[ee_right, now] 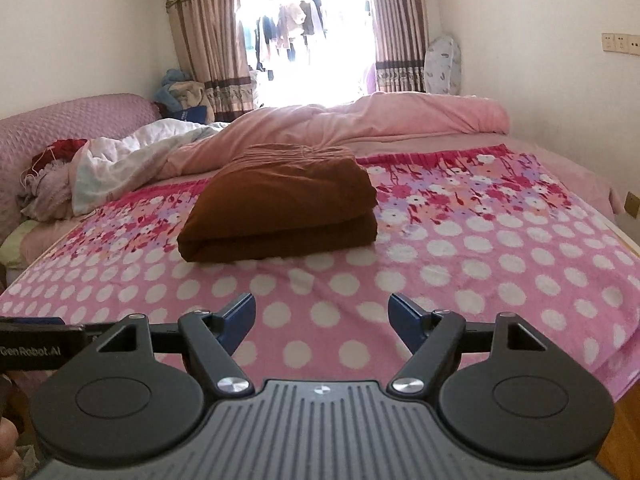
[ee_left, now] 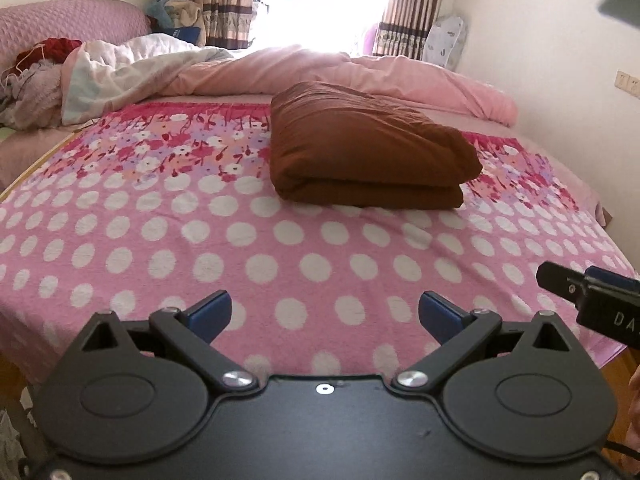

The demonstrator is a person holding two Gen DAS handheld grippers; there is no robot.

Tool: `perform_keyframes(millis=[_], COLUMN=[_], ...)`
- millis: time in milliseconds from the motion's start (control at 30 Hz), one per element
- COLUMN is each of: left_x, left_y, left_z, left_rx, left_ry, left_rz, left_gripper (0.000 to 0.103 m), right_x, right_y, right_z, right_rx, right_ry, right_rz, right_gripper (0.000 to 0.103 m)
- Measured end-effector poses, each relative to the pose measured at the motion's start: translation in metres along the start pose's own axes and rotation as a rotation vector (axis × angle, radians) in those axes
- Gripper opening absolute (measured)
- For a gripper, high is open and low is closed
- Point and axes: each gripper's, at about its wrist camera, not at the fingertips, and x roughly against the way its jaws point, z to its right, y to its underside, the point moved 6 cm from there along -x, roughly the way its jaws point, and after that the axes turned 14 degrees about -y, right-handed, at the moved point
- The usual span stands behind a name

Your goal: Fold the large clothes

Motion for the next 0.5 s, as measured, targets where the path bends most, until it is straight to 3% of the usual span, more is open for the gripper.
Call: perform_keyframes(millis=[500], left_x=[0.022], left_y=[0.003], left_z=[0.001], left_rx=[0.002], left_ry=[-0.024], left_rz=[0.036], left_gripper=[0.103], right_x=[0.022], right_y=[0.005], right_z=[-0.006], right_rx=[0.020], right_ry=[0.009], right_rz=[0.028], right_gripper=[0.089])
